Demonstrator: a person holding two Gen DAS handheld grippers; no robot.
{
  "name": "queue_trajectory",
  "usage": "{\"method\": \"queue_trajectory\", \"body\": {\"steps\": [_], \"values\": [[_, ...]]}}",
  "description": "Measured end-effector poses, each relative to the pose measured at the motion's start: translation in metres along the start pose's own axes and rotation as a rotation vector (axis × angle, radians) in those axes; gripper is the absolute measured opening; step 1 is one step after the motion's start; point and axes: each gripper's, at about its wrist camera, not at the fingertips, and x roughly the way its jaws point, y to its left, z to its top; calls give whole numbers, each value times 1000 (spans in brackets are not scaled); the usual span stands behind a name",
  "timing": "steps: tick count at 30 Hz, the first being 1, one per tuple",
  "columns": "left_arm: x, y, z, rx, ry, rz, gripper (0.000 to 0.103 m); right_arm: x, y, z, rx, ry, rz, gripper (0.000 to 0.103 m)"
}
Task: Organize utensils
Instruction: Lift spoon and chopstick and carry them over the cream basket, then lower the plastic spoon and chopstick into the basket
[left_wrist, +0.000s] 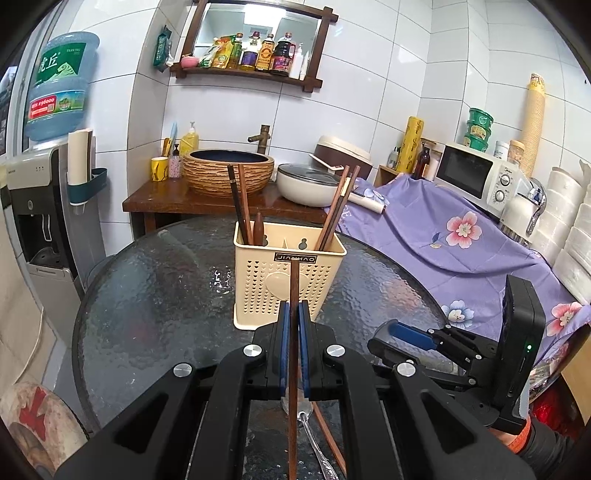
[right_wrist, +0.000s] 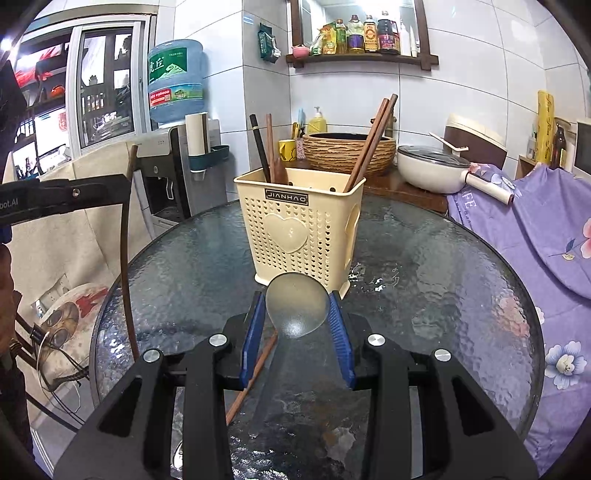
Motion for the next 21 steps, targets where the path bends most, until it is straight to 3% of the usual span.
{"method": "queue_trajectory", "body": {"steps": [21], "values": [[-19, 0, 15, 17, -51, -25, 5, -11, -1, 16, 24, -10, 58, 36]]}}
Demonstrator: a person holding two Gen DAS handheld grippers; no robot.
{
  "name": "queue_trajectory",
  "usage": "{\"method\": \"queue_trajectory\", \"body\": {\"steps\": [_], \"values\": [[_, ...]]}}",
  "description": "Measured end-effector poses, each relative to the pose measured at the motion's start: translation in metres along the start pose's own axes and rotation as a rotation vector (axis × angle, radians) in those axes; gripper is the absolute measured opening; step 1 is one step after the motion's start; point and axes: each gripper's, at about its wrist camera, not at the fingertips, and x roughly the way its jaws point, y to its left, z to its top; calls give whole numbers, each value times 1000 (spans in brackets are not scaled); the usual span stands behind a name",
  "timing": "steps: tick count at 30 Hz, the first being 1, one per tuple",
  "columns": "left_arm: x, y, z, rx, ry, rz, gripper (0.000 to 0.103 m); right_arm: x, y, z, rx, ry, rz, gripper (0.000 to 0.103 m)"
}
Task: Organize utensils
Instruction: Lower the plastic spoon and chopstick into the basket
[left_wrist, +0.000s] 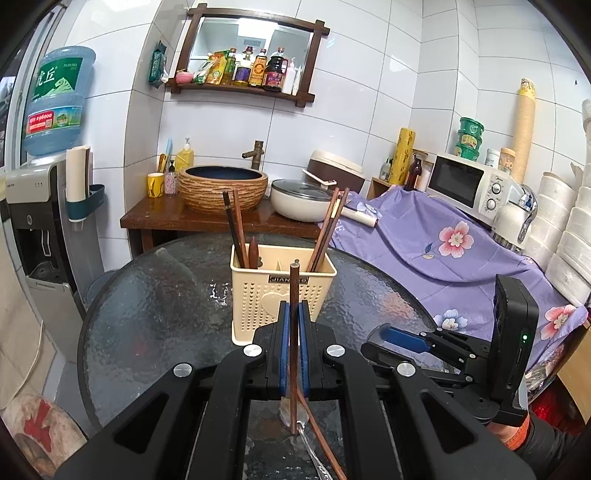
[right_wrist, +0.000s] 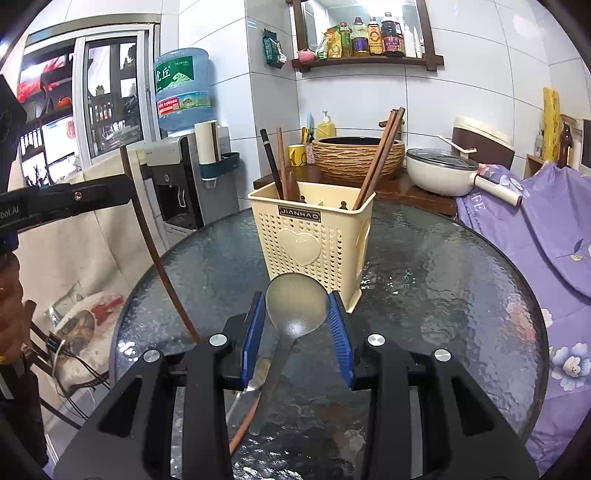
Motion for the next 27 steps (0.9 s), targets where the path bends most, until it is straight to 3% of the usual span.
{"method": "queue_trajectory", "body": {"steps": [5, 11, 20, 27], "values": [[-3, 0, 13, 21, -8, -8, 5, -1, -1, 9, 7, 2, 25, 36], [-6, -2, 50, 48, -43, -16, 5, -5, -4, 38, -3, -20, 49, 36], [-9, -15, 146, 97, -158, 32, 5, -17, -2, 136, -60, -152, -3, 36], [33, -11, 192, 78, -169, 114, 5, 5, -6, 199, -84, -231, -107, 36]]}}
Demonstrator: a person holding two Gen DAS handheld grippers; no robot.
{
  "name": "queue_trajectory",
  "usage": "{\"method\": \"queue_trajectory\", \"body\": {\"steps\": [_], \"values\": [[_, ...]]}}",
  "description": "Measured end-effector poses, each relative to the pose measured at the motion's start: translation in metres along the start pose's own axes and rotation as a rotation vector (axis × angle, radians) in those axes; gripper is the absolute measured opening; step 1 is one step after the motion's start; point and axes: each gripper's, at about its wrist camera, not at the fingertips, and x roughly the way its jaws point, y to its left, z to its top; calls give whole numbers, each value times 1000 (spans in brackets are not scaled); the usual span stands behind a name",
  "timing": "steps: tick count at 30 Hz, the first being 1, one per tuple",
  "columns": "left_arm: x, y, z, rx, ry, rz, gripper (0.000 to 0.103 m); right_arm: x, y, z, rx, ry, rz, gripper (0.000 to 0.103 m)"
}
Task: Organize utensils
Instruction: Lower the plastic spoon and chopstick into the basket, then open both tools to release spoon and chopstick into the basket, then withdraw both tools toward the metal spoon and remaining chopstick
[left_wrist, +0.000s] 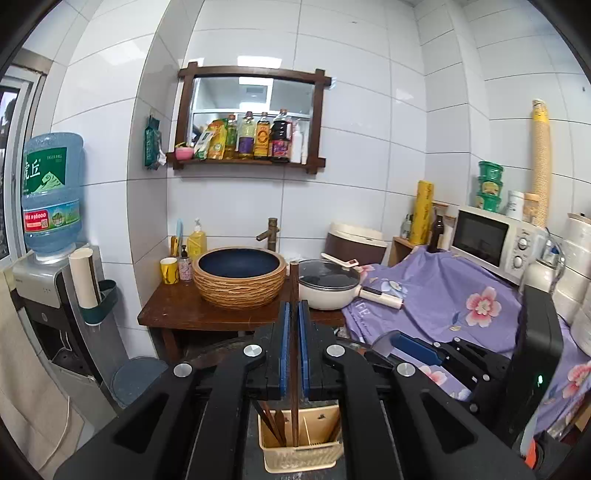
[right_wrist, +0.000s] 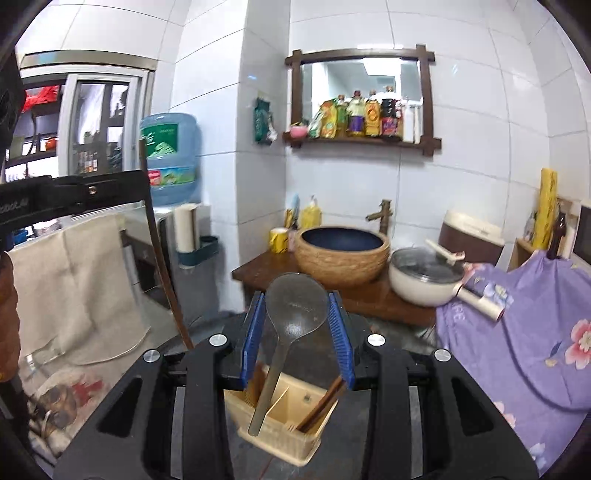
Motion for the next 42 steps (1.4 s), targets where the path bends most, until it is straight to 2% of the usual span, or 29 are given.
{"method": "queue_trajectory", "body": {"steps": [5, 9, 16, 21, 24, 28, 29, 30, 31, 32, 33, 36, 39, 42], "values": [[44, 13, -24, -30, 68, 29, 5, 34, 2, -8, -42, 16, -49, 36], [72, 21, -58, -49, 139, 31, 5, 58, -1, -41, -41, 62, -57, 36], [98, 21, -106, -45, 230, 25, 5, 85, 1, -93, -38, 151, -47, 36], [107, 23, -124, -51, 266, 28, 5, 94, 3, -113, -42, 179, -47, 36], [106, 22, -126, -29, 251, 57, 5, 95, 3, -120, -44, 185, -46, 36], [102, 23, -125, -50, 247, 38, 6, 95, 3, -123, -49, 182, -49, 37], [97, 24, -124, -51, 237, 36, 9, 93, 2, -123, -45, 177, -47, 41], [93, 23, -124, -53, 229, 38, 19, 90, 2, -123, -40, 168, -44, 45], [85, 24, -124, -57, 211, 38, 26, 85, 1, -121, -35, 147, -42, 56], [79, 24, -125, -63, 198, 37, 42, 79, 1, -120, -33, 129, -44, 62], [70, 25, -127, -73, 177, 35, 54, 70, 2, -119, -37, 101, -46, 62], [45, 24, -144, -84, 149, 35, 70, 44, 6, -119, -63, 52, -46, 63], [31, 26, -177, -103, 211, 30, 74, 24, 8, -126, -65, 43, -39, 68], [27, 29, -209, -138, 295, 18, 74, 9, 6, -143, -47, 86, -32, 70]]}}
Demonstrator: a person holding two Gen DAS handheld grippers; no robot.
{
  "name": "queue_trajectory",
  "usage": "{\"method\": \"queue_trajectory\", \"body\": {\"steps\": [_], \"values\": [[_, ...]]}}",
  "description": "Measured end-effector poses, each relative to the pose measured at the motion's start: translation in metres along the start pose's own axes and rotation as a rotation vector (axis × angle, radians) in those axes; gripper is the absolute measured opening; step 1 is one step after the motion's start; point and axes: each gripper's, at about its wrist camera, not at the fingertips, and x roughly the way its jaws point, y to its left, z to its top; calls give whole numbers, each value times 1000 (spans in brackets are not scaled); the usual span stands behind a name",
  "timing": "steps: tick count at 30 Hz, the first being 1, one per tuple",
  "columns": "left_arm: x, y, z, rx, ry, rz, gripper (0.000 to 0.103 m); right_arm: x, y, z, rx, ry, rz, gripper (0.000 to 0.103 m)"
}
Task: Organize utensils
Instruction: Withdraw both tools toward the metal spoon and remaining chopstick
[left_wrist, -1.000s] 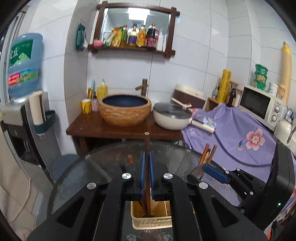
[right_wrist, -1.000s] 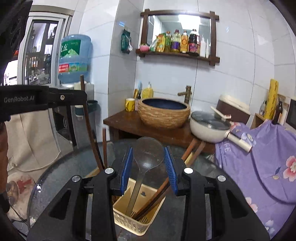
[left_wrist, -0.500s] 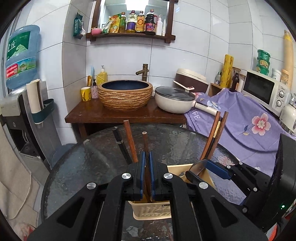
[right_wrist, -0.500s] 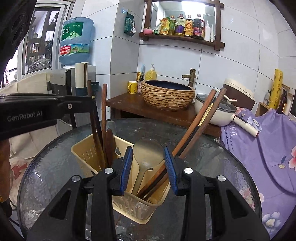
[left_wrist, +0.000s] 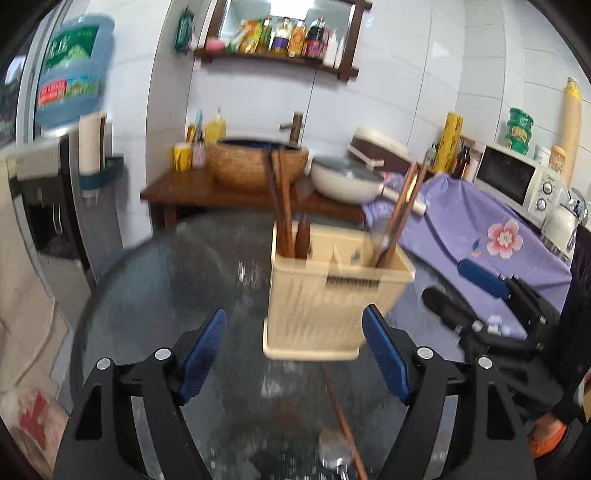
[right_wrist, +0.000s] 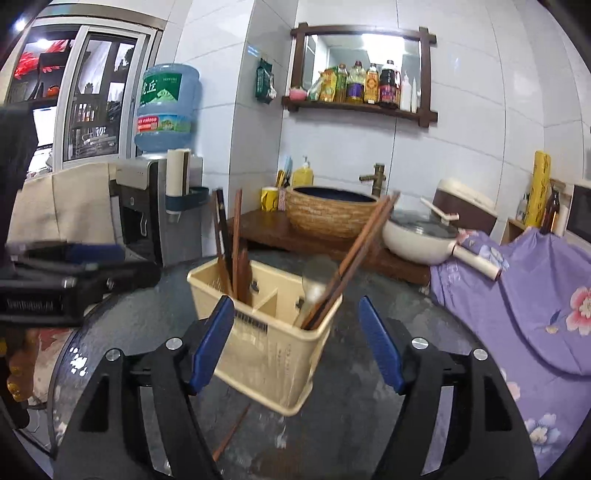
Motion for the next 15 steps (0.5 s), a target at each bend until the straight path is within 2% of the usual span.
{"method": "queue_trajectory", "body": {"steps": [4, 8, 13, 15], "values": [[10, 5, -44, -27, 107, -2, 74, -9, 1, -32, 33, 75, 8, 70], [14, 4, -75, -53, 178, -29, 73, -10, 6, -59, 45, 140, 10, 70], [14, -16, -103, -5, 229, -49, 71, -11, 6, -85, 102, 200, 11, 70], [16, -22, -113, 21, 256, -57, 66, -13, 3, -94, 129, 218, 17, 70]]}}
